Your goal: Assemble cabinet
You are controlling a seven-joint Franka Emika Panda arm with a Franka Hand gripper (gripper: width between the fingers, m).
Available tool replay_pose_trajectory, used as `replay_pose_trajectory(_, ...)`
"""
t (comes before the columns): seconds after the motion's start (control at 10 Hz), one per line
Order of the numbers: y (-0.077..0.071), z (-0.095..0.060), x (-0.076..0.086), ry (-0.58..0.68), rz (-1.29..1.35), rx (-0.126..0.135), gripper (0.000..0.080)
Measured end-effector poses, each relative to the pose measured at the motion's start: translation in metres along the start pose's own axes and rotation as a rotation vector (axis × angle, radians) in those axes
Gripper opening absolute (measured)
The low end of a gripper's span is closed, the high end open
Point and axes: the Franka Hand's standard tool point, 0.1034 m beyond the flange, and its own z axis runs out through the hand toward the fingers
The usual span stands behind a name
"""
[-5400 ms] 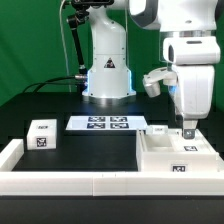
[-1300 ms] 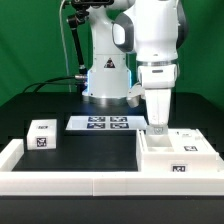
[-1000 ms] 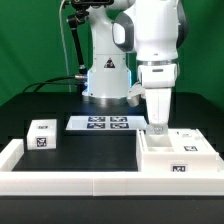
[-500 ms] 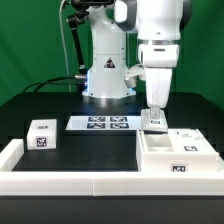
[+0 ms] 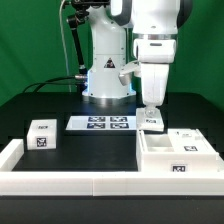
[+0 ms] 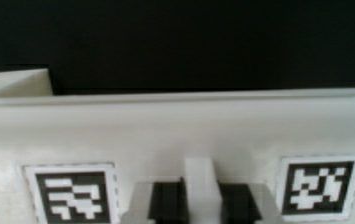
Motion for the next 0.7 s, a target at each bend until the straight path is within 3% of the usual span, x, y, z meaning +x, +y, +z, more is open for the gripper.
replay_pose_trajectory(0.3,-0.0003,0.0004,0.0000,0.000,0.000,0.001,0.0068)
replay_pose_trajectory(0.4,0.0003,0.0003,0.0009,0.004,0.001,-0.006,0.0068)
replay_pose_trajectory(0.5,0.0004,0.0007,0.0043,0.021,0.004,-0.034,0.0068)
replay_pose_trajectory(0.7,-0.0007,0.0015,0.0055,0.029,0.004,-0.044,0.0068)
